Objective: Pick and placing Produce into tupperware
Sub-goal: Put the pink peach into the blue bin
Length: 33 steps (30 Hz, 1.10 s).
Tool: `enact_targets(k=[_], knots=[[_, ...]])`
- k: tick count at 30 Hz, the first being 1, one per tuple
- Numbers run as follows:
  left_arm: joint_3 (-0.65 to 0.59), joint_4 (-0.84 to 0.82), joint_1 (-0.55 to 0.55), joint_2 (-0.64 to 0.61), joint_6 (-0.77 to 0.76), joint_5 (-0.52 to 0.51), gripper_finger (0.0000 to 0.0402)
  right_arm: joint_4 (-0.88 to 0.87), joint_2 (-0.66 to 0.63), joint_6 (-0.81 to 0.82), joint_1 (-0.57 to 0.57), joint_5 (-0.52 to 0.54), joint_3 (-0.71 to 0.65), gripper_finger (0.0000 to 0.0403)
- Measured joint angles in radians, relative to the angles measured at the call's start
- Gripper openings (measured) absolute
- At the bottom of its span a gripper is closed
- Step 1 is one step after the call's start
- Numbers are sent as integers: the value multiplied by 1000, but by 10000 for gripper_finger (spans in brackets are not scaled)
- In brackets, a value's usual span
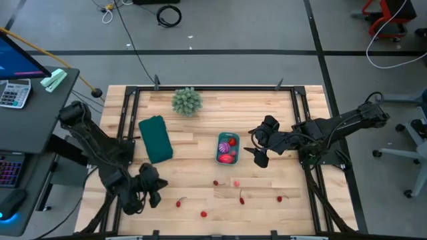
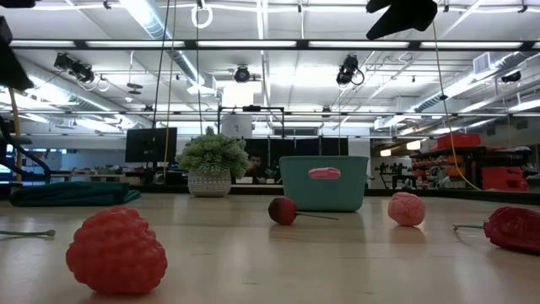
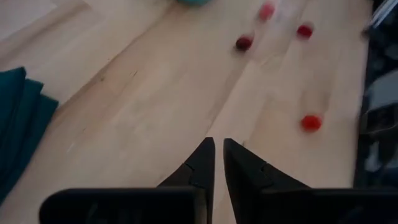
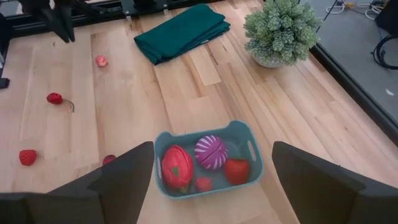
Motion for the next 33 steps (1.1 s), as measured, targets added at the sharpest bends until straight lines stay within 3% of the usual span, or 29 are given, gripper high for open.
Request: enact_targets(k=[3, 9, 17, 28, 33], knots=[[0, 4, 18, 12, 59, 63, 55, 0, 0, 5, 0, 0, 0, 336], [0, -5, 40, 51, 117, 77, 106, 0, 0, 5, 0, 0, 0, 336], [0, -33, 47, 135, -42, 138, 176, -1, 0, 5, 0, 0, 0, 336], [0, -171, 45, 185, -129, 208, 187, 0, 0, 8, 0, -1, 0, 336], [0, -157, 40, 189, -146, 209, 188, 1, 0, 8, 0, 0, 0, 336]])
